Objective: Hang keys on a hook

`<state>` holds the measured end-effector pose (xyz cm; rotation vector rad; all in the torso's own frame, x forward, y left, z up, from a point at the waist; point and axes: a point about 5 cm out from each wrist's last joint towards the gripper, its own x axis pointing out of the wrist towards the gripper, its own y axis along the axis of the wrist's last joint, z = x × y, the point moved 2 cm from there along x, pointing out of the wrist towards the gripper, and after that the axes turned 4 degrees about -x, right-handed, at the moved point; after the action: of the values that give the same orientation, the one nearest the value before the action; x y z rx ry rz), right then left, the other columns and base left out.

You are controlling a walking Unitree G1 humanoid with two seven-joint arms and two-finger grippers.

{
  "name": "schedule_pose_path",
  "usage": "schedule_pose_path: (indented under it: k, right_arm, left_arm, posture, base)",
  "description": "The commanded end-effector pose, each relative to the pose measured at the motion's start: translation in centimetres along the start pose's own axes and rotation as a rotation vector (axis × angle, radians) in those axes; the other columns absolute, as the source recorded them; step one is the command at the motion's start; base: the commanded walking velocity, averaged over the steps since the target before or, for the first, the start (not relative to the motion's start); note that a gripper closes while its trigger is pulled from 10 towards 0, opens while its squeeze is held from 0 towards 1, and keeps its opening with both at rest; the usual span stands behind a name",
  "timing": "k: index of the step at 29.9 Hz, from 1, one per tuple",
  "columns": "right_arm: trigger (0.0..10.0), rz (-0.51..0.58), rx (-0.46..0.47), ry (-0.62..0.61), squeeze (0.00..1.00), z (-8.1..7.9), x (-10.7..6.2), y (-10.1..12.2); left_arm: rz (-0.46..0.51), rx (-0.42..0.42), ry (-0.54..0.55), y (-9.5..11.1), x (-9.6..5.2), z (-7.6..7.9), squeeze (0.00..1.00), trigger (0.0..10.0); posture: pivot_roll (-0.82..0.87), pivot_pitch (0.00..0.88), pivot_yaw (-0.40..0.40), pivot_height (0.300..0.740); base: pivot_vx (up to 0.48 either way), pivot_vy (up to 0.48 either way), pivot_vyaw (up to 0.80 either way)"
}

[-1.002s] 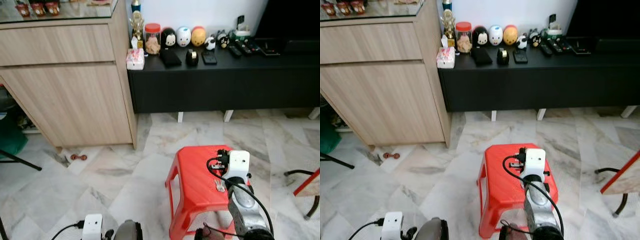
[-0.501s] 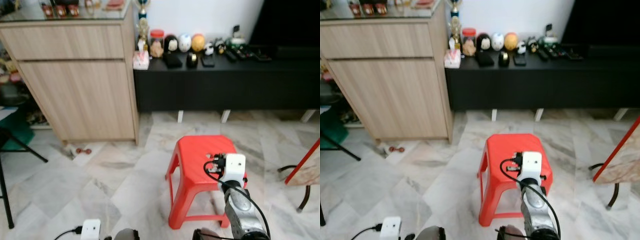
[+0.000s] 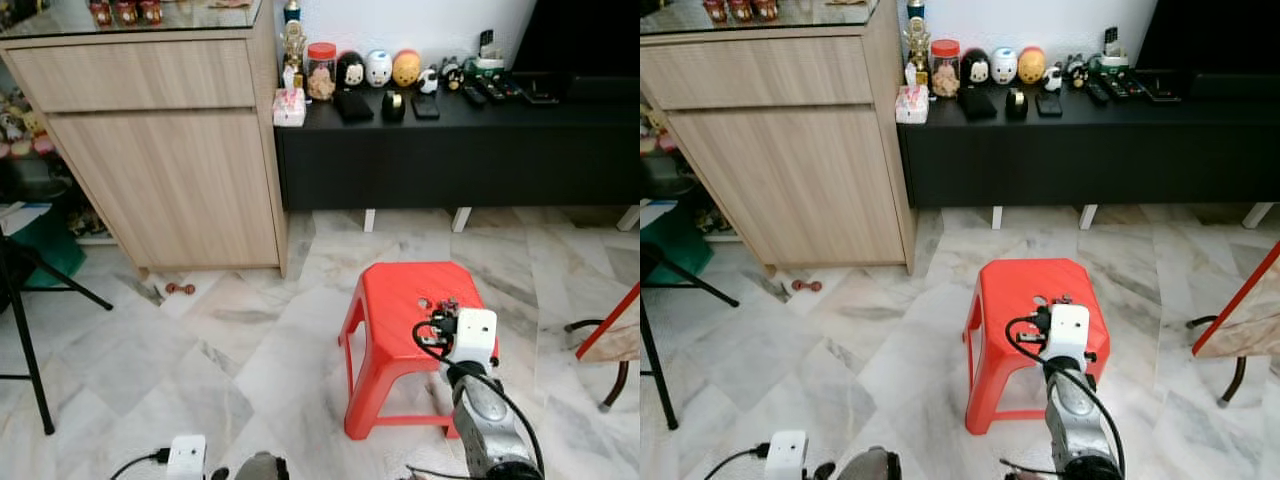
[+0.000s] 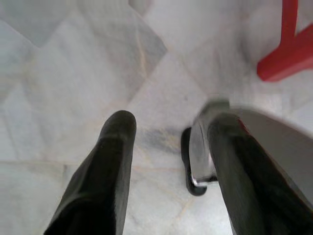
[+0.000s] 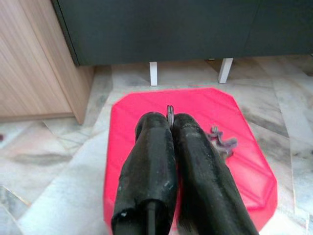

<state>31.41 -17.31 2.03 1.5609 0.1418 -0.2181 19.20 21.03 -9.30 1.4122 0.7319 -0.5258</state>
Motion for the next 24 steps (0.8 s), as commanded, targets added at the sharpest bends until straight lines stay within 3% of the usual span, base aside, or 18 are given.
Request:
schedule_pose_path:
  k: [1, 6, 7, 9, 16, 18, 20, 22, 24]
  right_arm:
    - [10.0, 0.024, 0.006, 0.000, 0.00, 0.0, 0.4, 0.9]
    - [10.0, 0.021, 0.003, 0.011, 0.00, 0.0, 0.4, 0.9]
    - [10.0, 0.016, -0.003, 0.022, 0.00, 0.0, 0.4, 0.9]
    - [10.0, 0.017, -0.005, 0.031, 0.00, 0.0, 0.4, 1.0]
    - [10.0, -0.025, -0.010, 0.086, 0.00, -0.4, 0.7, 0.7]
    - [10.0, -0.084, -0.034, 0.183, 0.00, -1.2, 0.9, 0.3]
    - [10.0, -0.145, -0.117, 0.275, 0.00, -1.8, 0.8, -0.1]
    - [10.0, -0.191, -0.178, 0.467, 0.00, -2.6, 0.5, 0.0]
    - [10.0, -0.208, -0.223, 0.540, 0.00, -2.8, 0.3, 0.2]
  left_arm:
    - [0.042, 0.003, 0.015, 0.9, 0.1, -0.4, 0.00, 10.0]
    - [0.121, 0.010, 0.028, 2.6, 0.3, -0.7, 0.00, 10.0]
    - [0.200, 0.005, 0.028, 4.3, 0.4, -0.9, 0.00, 10.0]
    - [0.269, -0.003, 0.017, 5.8, 0.4, -0.8, 0.00, 10.0]
    - [0.433, -0.004, -0.040, 10.1, 0.4, 0.3, 0.00, 10.0]
    - [0.500, -0.010, -0.086, 11.9, 0.3, 1.1, 0.00, 10.0]
    - [0.542, 0.002, -0.153, 13.1, 0.1, 2.1, 0.00, 10.0]
    - [0.599, 0.077, -0.285, 15.0, -0.4, 3.9, 0.00, 10.0]
    - [0.617, 0.106, -0.346, 15.8, -0.7, 4.6, 0.00, 10.0]
  posture:
    - [0.10, 0.048, -0.003, 0.737]
    - [0.09, 0.053, -0.004, 0.740]
    - [0.10, 0.055, -0.005, 0.740]
    - [0.10, 0.056, -0.005, 0.740]
    - [0.10, 0.061, -0.008, 0.740]
    - [0.09, 0.065, -0.007, 0.740]
    - [0.09, 0.071, -0.006, 0.740]
    - [0.09, 0.075, -0.010, 0.740]
    - [0.09, 0.074, -0.011, 0.740]
  base:
    - [0.000, 0.000, 0.00]
    - [0.000, 0.000, 0.00]
    - [0.000, 0.000, 0.00]
    - [0.000, 0.000, 0.00]
    - [0.000, 0.000, 0.00]
    - [0.000, 0.000, 0.00]
    - [0.000, 0.000, 0.00]
    - [0.000, 0.000, 0.00]
    - [0.000, 0.000, 0.00]
